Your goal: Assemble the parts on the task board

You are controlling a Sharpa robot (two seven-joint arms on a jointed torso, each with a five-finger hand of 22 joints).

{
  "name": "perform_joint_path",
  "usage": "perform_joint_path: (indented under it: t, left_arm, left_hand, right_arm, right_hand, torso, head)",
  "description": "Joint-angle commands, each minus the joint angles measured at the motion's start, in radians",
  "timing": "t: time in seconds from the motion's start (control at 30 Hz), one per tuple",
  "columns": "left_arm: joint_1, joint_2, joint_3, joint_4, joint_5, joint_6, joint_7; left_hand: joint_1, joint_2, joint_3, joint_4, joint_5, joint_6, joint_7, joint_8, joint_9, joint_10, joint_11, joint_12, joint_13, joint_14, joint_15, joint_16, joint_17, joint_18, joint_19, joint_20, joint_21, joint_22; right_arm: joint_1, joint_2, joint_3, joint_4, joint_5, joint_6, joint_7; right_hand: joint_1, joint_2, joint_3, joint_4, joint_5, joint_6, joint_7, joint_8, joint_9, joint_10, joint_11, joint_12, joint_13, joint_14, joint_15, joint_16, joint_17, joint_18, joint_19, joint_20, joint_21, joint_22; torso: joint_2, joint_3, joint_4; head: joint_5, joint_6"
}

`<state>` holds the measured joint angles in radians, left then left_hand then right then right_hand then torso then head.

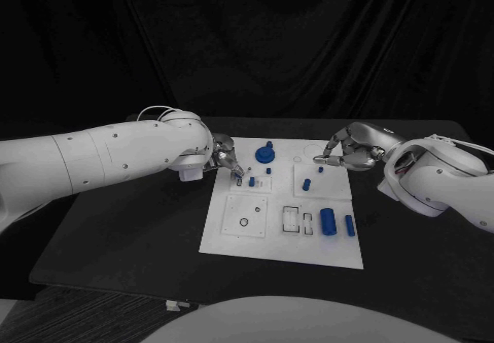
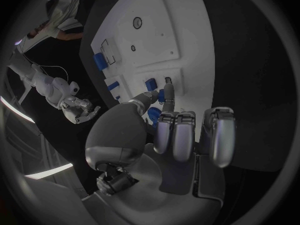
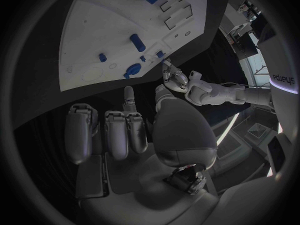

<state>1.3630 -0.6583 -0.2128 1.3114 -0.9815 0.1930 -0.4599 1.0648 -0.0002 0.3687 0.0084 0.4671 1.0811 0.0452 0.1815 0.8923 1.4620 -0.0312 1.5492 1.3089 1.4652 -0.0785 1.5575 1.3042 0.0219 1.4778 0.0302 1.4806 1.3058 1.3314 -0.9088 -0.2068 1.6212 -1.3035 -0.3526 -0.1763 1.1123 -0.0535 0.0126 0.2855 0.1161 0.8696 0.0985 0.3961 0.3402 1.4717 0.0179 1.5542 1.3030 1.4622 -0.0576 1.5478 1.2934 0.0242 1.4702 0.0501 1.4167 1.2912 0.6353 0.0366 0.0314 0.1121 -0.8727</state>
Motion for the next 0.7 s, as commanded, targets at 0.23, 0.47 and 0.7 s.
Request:
perform_joint_path:
  t: [0.23,0.47,0.7]
  left_arm:
    - [0.029,0.019,0.001,-0.038,0.012,0.242,-0.097]
    - [0.035,0.052,0.001,-0.086,0.073,0.274,-0.107]
    - [0.036,0.073,0.001,-0.107,0.090,0.236,-0.078]
  left_hand:
    - [-0.003,-0.023,0.151,-0.033,0.001,0.009,-0.018,0.049,0.039,0.109,-0.012,0.022,0.262,0.106,-0.012,0.013,0.267,0.007,0.032,-0.007,-0.020,0.216]
    - [-0.010,-0.025,0.163,-0.036,-0.001,0.006,-0.017,0.050,0.040,0.109,-0.012,0.022,0.262,0.106,-0.012,0.013,0.267,0.007,0.032,-0.007,-0.020,0.216]
    - [-0.015,-0.025,0.168,-0.035,-0.002,0.004,-0.016,0.050,0.040,0.109,-0.011,0.022,0.262,0.106,-0.011,0.013,0.267,0.007,0.032,-0.007,-0.020,0.216]
  right_arm:
    - [-0.003,0.002,0.001,-0.003,-0.002,0.012,-0.017]
    - [-0.003,0.003,0.001,-0.002,-0.002,0.013,-0.017]
    - [-0.003,0.002,0.001,-0.002,-0.002,0.010,-0.017]
  right_hand:
    - [0.019,0.010,0.016,0.002,0.017,-0.013,-0.006,0.016,0.016,0.099,-0.001,0.017,0.268,0.094,0.007,-0.017,0.210,0.022,0.025,0.008,-0.018,0.218]
    - [0.020,0.012,0.016,0.002,0.017,-0.013,-0.005,0.016,0.016,0.099,-0.001,0.017,0.268,0.094,0.007,-0.017,0.209,0.022,0.024,0.008,-0.019,0.217]
    - [0.021,0.013,0.016,0.002,0.017,-0.013,-0.005,0.016,0.016,0.099,-0.001,0.017,0.268,0.094,0.007,-0.018,0.208,0.022,0.024,0.008,-0.020,0.217]
  torso:
    - [0.000,0.0005,0.0007]
    - [0.000,-0.0002,0.0001]
    - [0.000,0.0006,-0.0002]
  head:
    - [0.003,0.000]
    - [0.003,0.000]
    - [-0.001,0.000]
